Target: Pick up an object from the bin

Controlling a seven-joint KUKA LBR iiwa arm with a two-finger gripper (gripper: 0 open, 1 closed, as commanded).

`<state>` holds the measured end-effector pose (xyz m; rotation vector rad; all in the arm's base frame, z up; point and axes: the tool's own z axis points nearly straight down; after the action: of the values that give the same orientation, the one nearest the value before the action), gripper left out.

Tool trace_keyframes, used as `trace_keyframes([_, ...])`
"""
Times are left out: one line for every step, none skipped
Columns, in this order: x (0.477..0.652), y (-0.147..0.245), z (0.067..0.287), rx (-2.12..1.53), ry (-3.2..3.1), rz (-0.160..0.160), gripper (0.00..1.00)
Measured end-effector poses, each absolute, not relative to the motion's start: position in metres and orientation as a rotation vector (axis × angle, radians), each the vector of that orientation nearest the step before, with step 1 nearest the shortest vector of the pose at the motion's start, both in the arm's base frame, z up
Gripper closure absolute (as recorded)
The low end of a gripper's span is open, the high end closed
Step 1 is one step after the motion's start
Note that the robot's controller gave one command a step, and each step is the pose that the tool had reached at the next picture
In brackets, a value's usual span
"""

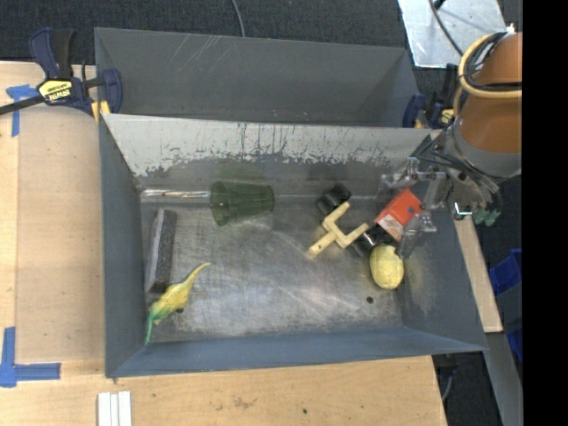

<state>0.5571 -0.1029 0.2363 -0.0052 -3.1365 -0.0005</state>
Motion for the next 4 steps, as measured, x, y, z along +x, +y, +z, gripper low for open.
trace_keyframes([0.559,-0.103,0.241,-0.001,-3.145,0.002,0.00])
trace_keyframes([0.557,-0.103,0.198,0.077,-3.151,0.004,0.00])
trace_keyframes([0.569,-0.105,0.157,-0.037,-3.144,0.000,0.00])
trace_keyframes([0.581,-0.108,0.125,-0.418,-3.119,-0.002,0.00])
